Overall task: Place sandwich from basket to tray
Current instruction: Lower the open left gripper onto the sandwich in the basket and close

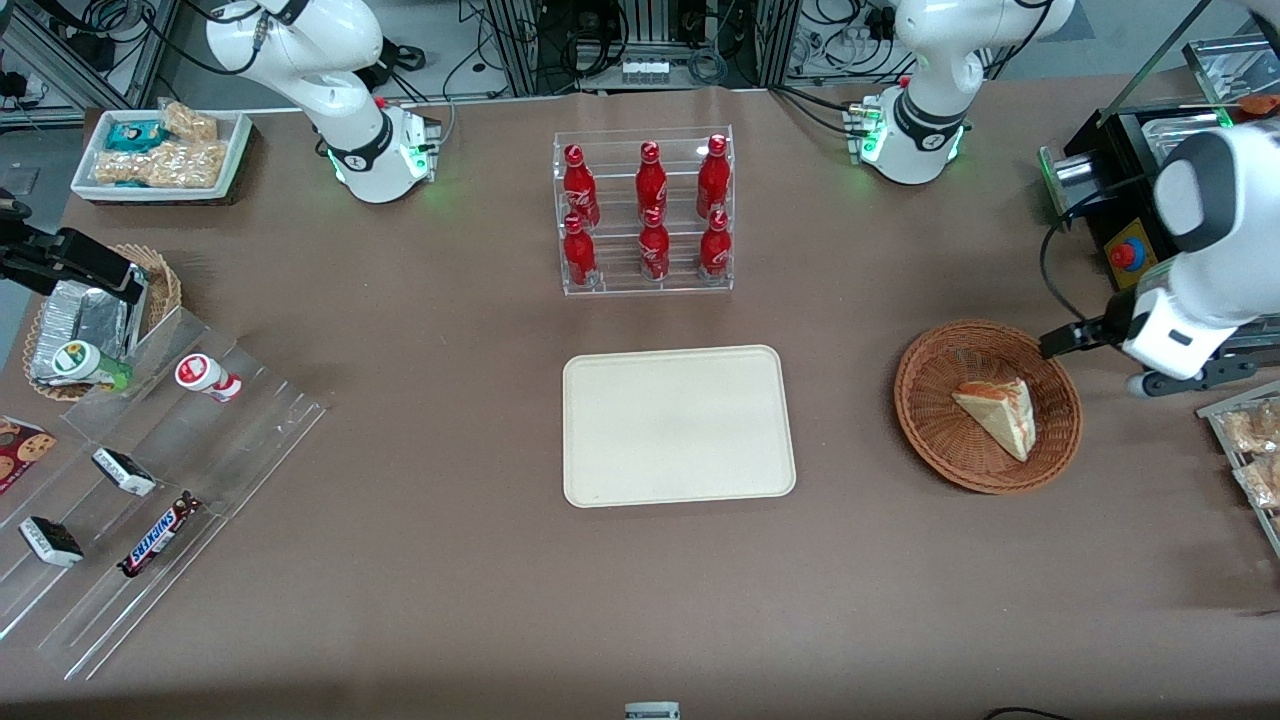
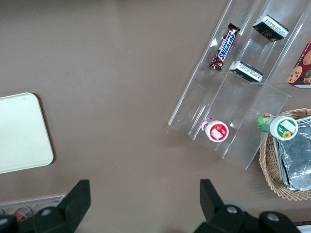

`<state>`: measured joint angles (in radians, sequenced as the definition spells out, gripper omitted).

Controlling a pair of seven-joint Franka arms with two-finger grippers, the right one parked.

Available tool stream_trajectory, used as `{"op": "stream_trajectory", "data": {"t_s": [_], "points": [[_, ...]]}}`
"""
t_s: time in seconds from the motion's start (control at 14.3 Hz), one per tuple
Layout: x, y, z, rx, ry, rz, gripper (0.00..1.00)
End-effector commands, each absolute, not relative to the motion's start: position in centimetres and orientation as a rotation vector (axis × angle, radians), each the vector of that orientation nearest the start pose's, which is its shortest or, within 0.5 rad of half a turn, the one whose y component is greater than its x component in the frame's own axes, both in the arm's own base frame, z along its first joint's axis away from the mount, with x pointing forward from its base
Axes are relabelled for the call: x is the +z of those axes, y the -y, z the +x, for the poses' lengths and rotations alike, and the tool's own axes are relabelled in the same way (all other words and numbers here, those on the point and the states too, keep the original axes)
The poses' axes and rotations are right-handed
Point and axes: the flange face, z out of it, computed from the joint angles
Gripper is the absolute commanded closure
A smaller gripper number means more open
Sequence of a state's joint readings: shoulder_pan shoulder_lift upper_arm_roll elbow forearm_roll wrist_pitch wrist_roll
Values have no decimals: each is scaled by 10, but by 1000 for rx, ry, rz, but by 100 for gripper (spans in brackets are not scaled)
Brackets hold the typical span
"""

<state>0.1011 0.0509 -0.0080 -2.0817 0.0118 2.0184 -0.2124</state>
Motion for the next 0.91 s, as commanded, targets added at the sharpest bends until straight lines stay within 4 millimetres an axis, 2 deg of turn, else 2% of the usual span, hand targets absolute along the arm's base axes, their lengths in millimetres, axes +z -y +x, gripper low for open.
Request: {"op": "stream_trajectory", "data": {"t_s": [0.0,0.28,0.42,0.63,0.84], "points": [[361,-47,547,151,814,-3005,0],[325,-40,559,115,1251,-2856,0],[312,-40,560,75,1413,-2813,0],[280,-43,554,72,1462,-2809,0],[257,-43,553,127,1463,-2795,0]]}}
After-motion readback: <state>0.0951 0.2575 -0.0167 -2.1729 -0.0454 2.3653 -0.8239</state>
